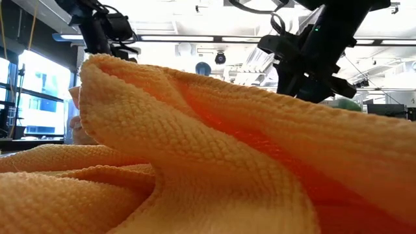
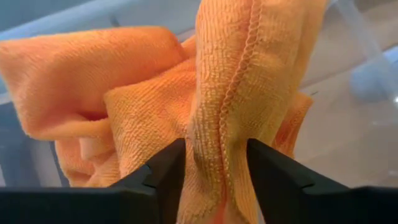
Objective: Sort microfiber towel by color & place in baskets
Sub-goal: Put the orange towel into the left transparent bin
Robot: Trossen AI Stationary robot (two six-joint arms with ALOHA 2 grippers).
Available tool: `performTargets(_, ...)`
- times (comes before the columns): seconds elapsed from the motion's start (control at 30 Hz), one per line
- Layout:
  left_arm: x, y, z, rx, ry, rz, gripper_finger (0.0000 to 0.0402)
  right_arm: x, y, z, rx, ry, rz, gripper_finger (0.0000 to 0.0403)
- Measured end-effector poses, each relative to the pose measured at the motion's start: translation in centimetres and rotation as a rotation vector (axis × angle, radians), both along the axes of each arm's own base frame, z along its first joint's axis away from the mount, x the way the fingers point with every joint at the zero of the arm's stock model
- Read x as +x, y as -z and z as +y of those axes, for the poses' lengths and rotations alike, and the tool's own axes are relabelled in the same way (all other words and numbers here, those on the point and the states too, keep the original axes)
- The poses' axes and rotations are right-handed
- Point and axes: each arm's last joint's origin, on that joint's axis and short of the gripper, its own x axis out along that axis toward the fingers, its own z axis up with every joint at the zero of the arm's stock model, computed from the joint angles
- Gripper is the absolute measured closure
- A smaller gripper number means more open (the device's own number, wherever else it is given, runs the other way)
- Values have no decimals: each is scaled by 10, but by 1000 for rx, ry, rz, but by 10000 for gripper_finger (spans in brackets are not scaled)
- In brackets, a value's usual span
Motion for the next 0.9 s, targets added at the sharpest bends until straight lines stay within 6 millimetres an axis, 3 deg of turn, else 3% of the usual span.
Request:
performTargets(0.17, -6, -11, -7, 44, 1, -36, 219, -7, -2, 5, -63, 49, -4, 268)
performTargets(0.4, -5, -27, -24, 32, 119, -190, 221, -28, -11, 17, -107, 24, 54, 280)
performTargets(0.7, 32, -44, -79, 111, 368, -310, 246, -54, 0, 43, -85, -24, 151, 392)
performTargets(0.9, 55, -48, -121, 138, 456, -364, 267, -70, 5, 63, -75, -51, 149, 391)
